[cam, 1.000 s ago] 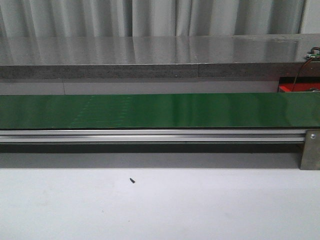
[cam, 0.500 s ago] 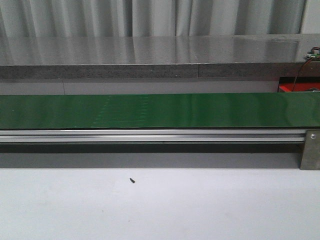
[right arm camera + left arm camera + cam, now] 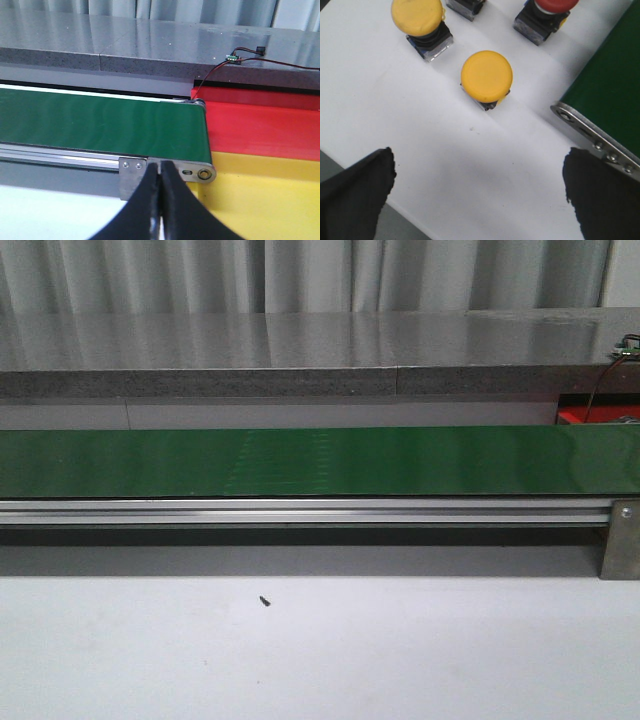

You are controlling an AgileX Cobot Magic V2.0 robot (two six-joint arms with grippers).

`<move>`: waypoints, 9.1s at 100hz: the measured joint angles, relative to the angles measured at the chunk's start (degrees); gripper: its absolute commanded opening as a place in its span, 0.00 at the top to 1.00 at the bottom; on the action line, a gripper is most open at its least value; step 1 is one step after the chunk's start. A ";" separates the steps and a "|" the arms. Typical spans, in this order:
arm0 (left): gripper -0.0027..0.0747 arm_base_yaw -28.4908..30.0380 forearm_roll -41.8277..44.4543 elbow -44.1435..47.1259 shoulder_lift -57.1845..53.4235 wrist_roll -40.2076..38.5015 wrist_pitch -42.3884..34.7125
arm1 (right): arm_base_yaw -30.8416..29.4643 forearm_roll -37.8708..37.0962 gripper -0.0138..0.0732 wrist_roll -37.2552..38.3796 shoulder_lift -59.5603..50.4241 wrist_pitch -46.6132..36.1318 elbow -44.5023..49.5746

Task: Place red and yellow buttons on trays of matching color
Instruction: 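Lower the open left gripper around a yellow push button, then grasp the yellow button with the left gripper and carry it to the belt, then set the yellow button on the green belt and open the left gripper, then grasp a second yellow button with the left gripper and lift it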

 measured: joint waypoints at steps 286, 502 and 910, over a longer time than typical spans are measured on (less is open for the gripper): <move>0.48 -1.81 -0.89 -10.03 22.55 0.86 -3.84 | 0.00 0.00 0.92 0.00 0.00 0.00 0.00; 0.62 -17.99 -13.61 -22.54 18.13 12.86 11.04 | 0.00 0.00 0.92 0.00 0.00 0.00 0.00; 0.83 -12.19 -7.71 -25.51 12.06 10.33 10.18 | 0.00 0.00 0.92 0.00 0.00 0.00 0.00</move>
